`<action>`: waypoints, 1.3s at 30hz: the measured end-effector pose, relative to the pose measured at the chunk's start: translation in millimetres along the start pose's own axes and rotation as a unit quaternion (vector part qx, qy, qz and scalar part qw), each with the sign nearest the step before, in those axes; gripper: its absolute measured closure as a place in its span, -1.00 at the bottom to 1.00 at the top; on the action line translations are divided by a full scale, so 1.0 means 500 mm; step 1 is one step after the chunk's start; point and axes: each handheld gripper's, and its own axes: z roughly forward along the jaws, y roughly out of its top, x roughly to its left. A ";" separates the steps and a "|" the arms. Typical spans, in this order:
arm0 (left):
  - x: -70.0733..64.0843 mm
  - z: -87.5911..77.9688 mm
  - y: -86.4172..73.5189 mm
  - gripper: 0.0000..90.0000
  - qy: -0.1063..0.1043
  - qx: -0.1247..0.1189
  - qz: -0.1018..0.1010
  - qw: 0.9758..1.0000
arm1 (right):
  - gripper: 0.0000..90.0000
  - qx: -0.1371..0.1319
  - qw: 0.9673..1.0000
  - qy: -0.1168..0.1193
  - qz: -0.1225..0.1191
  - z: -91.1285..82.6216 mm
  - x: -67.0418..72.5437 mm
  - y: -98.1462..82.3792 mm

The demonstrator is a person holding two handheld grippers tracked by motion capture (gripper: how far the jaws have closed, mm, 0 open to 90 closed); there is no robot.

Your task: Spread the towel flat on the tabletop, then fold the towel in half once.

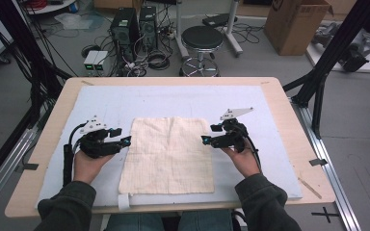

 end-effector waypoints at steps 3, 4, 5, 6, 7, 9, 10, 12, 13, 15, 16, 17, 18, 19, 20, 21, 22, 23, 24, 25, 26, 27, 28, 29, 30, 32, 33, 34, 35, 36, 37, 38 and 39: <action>-0.007 -0.008 -0.001 -0.04 -0.003 -0.001 0.005 1.000 | -0.33 -0.011 1.000 0.004 0.000 -0.010 0.006 -0.005; -0.009 -0.010 0.000 -0.05 -0.006 -0.002 0.005 1.000 | -0.36 -0.013 1.000 0.007 0.001 -0.012 0.007 -0.006; -0.010 -0.012 0.001 -0.07 -0.006 -0.002 0.004 1.000 | -0.39 -0.014 1.000 0.010 0.005 -0.016 0.009 -0.006; -0.011 -0.014 0.001 -0.11 -0.008 0.000 0.002 1.000 | -0.40 -0.017 1.000 0.012 0.004 -0.018 0.009 -0.006; -0.012 -0.016 0.002 -0.15 -0.010 0.001 0.000 1.000 | -0.41 -0.019 1.000 0.016 0.007 -0.022 0.010 -0.007; -0.015 -0.019 0.002 -0.16 -0.012 0.002 0.003 1.000 | -0.42 -0.025 0.999 0.020 0.009 -0.027 0.014 -0.008; -0.016 -0.020 0.002 -0.16 -0.013 0.002 0.004 1.000 | -0.42 -0.025 0.999 0.022 0.008 -0.030 0.016 -0.008; -0.018 -0.022 0.002 -0.18 -0.015 0.003 0.006 1.000 | -0.43 -0.027 0.999 0.022 0.004 -0.033 0.019 -0.008; -0.020 -0.022 0.002 -0.18 -0.015 0.001 0.006 1.000 | -0.44 -0.028 0.999 0.024 0.003 -0.034 0.020 -0.008; -0.019 -0.021 0.002 -0.18 -0.016 0.003 0.007 1.000 | -0.44 -0.026 0.999 0.028 0.004 -0.034 0.022 -0.008; -0.018 -0.020 0.002 -0.19 -0.015 0.005 0.008 1.000 | -0.43 -0.025 0.999 0.029 0.001 -0.033 0.022 -0.008; -0.017 -0.018 0.002 -0.21 -0.013 0.006 0.007 1.000 | -0.41 -0.021 0.999 0.031 0.001 -0.033 0.024 -0.008; -0.017 -0.017 0.001 -0.22 -0.014 0.006 0.005 1.000 | -0.41 -0.019 0.999 0.033 0.000 -0.032 0.025 -0.008; -0.017 -0.016 0.002 -0.22 -0.014 0.007 0.006 1.000 | -0.41 -0.020 0.999 0.032 -0.003 -0.032 0.026 -0.008; -0.016 -0.016 0.002 -0.22 -0.015 0.008 0.009 1.000 | -0.41 -0.019 0.999 0.033 -0.004 -0.032 0.026 -0.008; -0.015 -0.015 0.003 -0.22 -0.015 0.008 0.010 1.000 | -0.41 -0.020 0.999 0.035 -0.003 -0.032 0.026 -0.007; -0.013 -0.014 0.005 -0.22 -0.017 0.011 0.010 1.000 | -0.41 -0.020 0.999 0.035 -0.005 -0.030 0.026 -0.007; -0.012 -0.012 0.006 -0.21 -0.016 0.010 0.007 1.000 | -0.41 -0.017 0.999 0.035 -0.003 -0.031 0.026 -0.006; -0.010 -0.011 0.009 -0.20 -0.018 0.012 0.006 1.000 | -0.41 -0.017 0.999 0.035 -0.004 -0.030 0.025 -0.005; -0.008 -0.009 0.011 -0.19 -0.019 0.013 0.007 1.000 | -0.41 -0.017 0.999 0.037 -0.004 -0.029 0.024 -0.004; -0.007 -0.007 0.013 -0.17 -0.021 0.012 0.006 1.000 | -0.41 -0.016 0.999 0.035 -0.003 -0.029 0.023 -0.001; -0.005 -0.006 0.015 -0.16 -0.021 0.014 0.007 1.000 | -0.41 -0.017 0.999 0.034 -0.005 -0.030 0.021 0.001; -0.003 -0.004 0.017 -0.16 -0.021 0.014 0.007 1.000 | -0.41 -0.019 0.999 0.033 -0.007 -0.030 0.020 0.004; -0.002 -0.002 0.018 -0.15 -0.020 0.015 0.006 1.000 | -0.41 -0.017 0.999 0.033 -0.006 -0.030 0.018 0.007; 0.000 0.000 0.020 -0.15 -0.020 0.018 0.005 1.000 | -0.41 -0.015 0.999 0.034 -0.005 -0.030 0.017 0.010; 0.006 0.004 0.026 -0.13 -0.020 0.019 0.003 1.000 | -0.41 -0.013 0.999 0.031 -0.009 -0.027 0.010 0.017; 0.008 0.005 0.030 -0.11 -0.019 0.017 0.000 1.000 | -0.40 -0.010 0.999 0.029 -0.009 -0.027 0.007 0.022; 0.012 0.007 0.033 -0.10 -0.019 0.019 0.000 1.000 | -0.41 -0.010 0.999 0.030 -0.009 -0.026 0.003 0.028; 0.015 0.011 0.038 -0.08 -0.021 0.021 -0.002 1.000 | -0.40 -0.009 1.000 0.028 -0.008 -0.025 0.000 0.033; 0.019 0.014 0.044 -0.07 -0.021 0.022 -0.003 1.000 | -0.40 -0.011 1.000 0.025 -0.007 -0.024 -0.003 0.039; 0.024 0.018 0.051 -0.07 -0.020 0.025 0.001 0.999 | -0.38 -0.009 1.000 0.024 -0.005 -0.022 -0.006 0.045; 0.027 0.022 0.058 -0.06 -0.018 0.024 0.001 1.000 | -0.37 -0.008 1.000 0.019 -0.008 -0.020 -0.009 0.053; 0.033 0.025 0.066 -0.05 -0.019 0.025 0.001 1.000 | -0.37 -0.004 1.000 0.016 -0.011 -0.016 -0.012 0.061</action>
